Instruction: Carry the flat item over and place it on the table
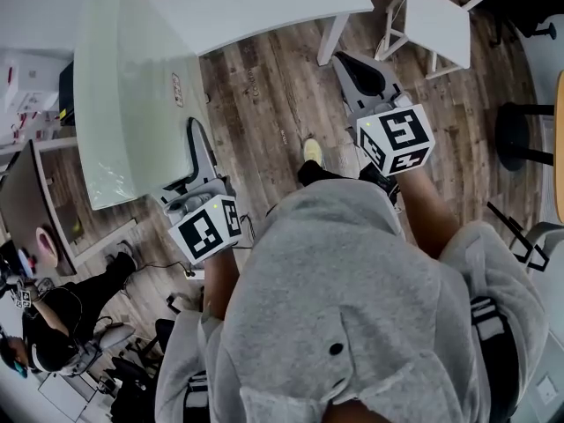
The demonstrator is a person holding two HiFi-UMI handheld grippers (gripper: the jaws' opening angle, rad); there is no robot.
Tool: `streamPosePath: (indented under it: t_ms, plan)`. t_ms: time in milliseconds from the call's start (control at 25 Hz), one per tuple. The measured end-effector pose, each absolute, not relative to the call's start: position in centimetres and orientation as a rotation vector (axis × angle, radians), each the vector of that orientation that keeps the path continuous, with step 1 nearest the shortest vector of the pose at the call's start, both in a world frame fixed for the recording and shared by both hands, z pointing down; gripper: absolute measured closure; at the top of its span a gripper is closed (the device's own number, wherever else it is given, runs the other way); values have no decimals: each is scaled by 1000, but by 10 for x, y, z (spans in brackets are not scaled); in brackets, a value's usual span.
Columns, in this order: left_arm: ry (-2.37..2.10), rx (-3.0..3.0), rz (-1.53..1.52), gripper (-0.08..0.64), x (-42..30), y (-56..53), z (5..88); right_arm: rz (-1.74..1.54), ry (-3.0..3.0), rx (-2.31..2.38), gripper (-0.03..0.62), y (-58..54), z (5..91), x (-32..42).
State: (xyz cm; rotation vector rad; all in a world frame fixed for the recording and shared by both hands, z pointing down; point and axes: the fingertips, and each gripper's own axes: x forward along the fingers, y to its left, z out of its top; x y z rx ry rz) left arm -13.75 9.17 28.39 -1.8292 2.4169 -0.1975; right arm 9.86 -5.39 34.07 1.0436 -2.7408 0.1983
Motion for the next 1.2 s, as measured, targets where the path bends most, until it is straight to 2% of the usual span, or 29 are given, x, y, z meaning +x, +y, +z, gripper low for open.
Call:
streamPosePath:
  t_ms: [1200]
  plan:
    - [2377,-1752,-172,272,-131,54,260,166,-2817,976,566,-97,332,87]
